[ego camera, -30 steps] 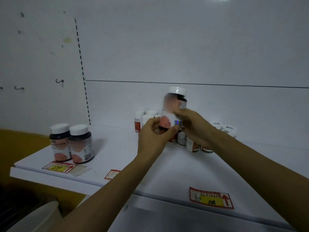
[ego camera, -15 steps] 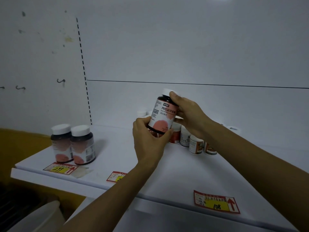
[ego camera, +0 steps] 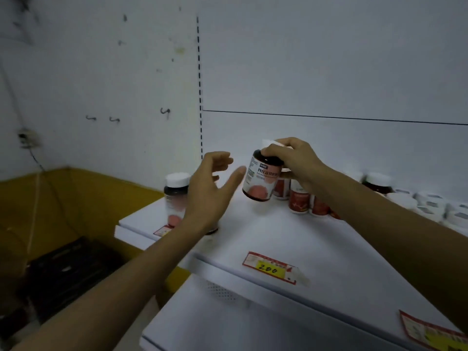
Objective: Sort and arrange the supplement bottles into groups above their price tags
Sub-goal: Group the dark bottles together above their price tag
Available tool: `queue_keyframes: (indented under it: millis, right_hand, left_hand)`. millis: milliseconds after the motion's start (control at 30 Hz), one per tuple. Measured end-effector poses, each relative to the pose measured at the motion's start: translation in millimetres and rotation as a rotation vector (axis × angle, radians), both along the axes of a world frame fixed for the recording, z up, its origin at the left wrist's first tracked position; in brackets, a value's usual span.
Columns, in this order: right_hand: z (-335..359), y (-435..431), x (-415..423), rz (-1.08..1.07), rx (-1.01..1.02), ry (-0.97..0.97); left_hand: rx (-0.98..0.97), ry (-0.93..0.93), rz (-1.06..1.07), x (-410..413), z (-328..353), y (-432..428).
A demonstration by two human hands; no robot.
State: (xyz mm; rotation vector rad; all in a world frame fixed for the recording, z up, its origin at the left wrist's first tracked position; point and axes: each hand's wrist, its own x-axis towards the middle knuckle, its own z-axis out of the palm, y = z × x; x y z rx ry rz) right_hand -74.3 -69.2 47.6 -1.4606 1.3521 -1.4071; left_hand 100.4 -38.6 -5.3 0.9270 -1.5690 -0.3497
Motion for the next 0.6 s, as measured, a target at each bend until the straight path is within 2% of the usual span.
queue_keyframes:
  millis: [133,233,333,467,600]
  right_hand:
    - [-6.2,-28.9,38.5,0.055,0.100,0.106]
    - [-5.8,-49.7,65.7,0.099,0.179,0.159]
    - [-4.7,-72.9,91.3,0.082,0.211,0.191]
    - [-9.3,-99.1,117.3,0.077,0.247,0.222]
    - [-16.1,-111.5,133.2,0.079,0.300,0.289]
  left_hand:
    - [-0.126,0.049,0.083,71.8,7.6,-18.9]
    - [-0.028,-0.020,0.037,115.2,7.7,-41.6]
    - [0.066,-0.319,-0.008,147.5,1.0,-65.0]
    - [-0.088,-0.768,0.007,164.9,-7.0,-86.5]
    - [-0.193,-0.852,-0.025,170.0,-2.3,-101.1]
